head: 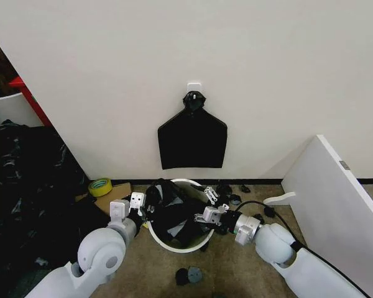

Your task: Place the garbage bag over the trash bin.

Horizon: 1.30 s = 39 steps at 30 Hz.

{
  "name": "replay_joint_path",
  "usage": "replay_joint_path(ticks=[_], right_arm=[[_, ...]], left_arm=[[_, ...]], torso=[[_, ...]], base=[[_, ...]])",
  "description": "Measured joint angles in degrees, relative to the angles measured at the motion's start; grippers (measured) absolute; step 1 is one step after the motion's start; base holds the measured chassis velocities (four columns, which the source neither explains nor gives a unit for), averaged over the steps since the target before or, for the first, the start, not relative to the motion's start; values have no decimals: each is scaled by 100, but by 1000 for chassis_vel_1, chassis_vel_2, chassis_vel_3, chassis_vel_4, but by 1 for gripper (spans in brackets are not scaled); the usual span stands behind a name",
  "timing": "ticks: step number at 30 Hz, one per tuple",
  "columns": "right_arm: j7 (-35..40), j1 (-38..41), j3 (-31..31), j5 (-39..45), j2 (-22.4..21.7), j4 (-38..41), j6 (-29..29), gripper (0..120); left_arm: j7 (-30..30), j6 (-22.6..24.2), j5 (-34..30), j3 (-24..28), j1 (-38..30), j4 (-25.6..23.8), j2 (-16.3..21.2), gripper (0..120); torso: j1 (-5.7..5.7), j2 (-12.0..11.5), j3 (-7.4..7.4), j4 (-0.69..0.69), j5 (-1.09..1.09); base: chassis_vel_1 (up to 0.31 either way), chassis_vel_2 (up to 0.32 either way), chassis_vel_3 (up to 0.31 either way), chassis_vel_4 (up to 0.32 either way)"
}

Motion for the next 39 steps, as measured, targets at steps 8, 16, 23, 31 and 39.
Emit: replay_joint_path(ticks=[8, 16, 23, 31, 39], right_arm=[[98, 16, 40, -178, 189, -78, 90, 31], [195, -60, 105, 87, 253, -101, 228, 1], [300, -38, 89, 691, 269, -131, 200, 0], [605, 127, 142, 2540, 181, -44, -140, 0], [1000, 292, 243, 3159, 90, -283, -643, 0]], left_arm=[[-24, 27, -9, 3, 37, -47, -38, 5], [-51, 41, -12, -11, 109, -124, -46, 5], [-60, 61, -18, -26, 152, -201, -19, 5], [-16, 101, 22, -27, 230, -349, 72, 5], [127, 105, 211, -35, 367, -641, 226, 5]], torso=[[0, 0, 0, 1, 1], [0, 0, 0, 1, 1], [0, 0, 0, 1, 0], [0, 0, 0, 1, 0], [0, 0, 0, 1, 1]], base=[[0, 0, 0, 0], [0, 0, 0, 0], [0, 0, 0, 0], [0, 0, 0, 0], [0, 0, 0, 0]])
